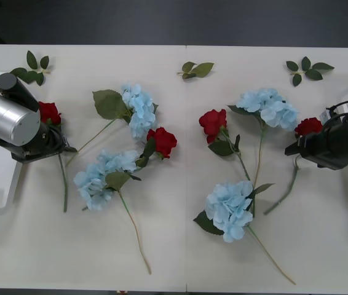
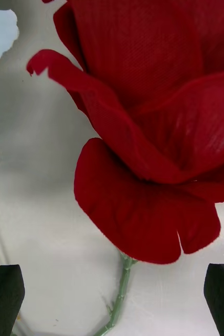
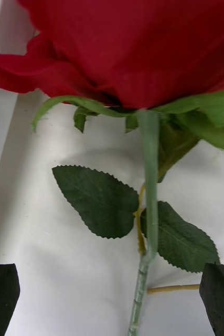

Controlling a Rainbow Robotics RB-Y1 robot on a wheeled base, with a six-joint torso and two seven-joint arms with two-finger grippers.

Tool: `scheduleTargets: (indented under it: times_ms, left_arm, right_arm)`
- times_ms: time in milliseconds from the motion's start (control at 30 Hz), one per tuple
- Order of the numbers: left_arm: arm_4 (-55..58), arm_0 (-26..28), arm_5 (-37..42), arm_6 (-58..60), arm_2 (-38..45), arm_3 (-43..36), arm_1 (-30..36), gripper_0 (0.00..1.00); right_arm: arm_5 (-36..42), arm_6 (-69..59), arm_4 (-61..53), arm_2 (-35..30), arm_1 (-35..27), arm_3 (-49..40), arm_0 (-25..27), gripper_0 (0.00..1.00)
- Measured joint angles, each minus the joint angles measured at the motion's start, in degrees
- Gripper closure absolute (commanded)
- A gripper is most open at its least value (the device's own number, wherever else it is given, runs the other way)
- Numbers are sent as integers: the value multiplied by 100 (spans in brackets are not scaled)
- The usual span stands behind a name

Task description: Put the red flowers into the right box and the blue flowers into the left box

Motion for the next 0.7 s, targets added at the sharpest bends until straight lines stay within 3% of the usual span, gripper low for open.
scheduleTargets:
  times_ms: [567, 700]
  left_arm:
    - [-99, 0, 0, -3, -270, 77, -9, 0]
    - [-181, 0, 0, -3, -320, 84, -40, 18]
  right_arm:
    - [-258, 0, 125, 253, 133, 359, -127, 0]
    - [-433, 0, 141, 526, 133, 361, -174, 0]
